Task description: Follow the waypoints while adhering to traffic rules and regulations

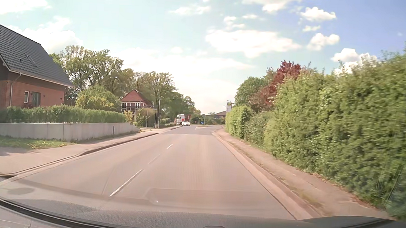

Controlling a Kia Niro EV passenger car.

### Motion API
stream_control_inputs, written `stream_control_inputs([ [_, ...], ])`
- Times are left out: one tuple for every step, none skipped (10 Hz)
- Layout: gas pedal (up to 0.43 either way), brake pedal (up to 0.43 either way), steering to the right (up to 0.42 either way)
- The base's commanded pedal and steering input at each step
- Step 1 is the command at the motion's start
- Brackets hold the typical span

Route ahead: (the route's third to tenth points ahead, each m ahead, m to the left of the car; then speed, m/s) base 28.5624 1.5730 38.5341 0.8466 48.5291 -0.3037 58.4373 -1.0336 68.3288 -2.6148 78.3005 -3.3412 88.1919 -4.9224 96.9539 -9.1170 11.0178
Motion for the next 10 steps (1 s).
stream_control_inputs([
  [0.000, 0.000, 0.000],
  [0.000, 0.000, 0.000],
  [0.000, 0.000, 0.000],
  [0.000, 0.000, -0.001],
  [0.000, 0.000, -0.003],
  [0.000, 0.000, -0.003],
  [0.000, 0.000, -0.003],
  [0.000, 0.000, -0.003],
  [0.000, 0.000, -0.003],
  [0.000, 0.000, -0.003],
])
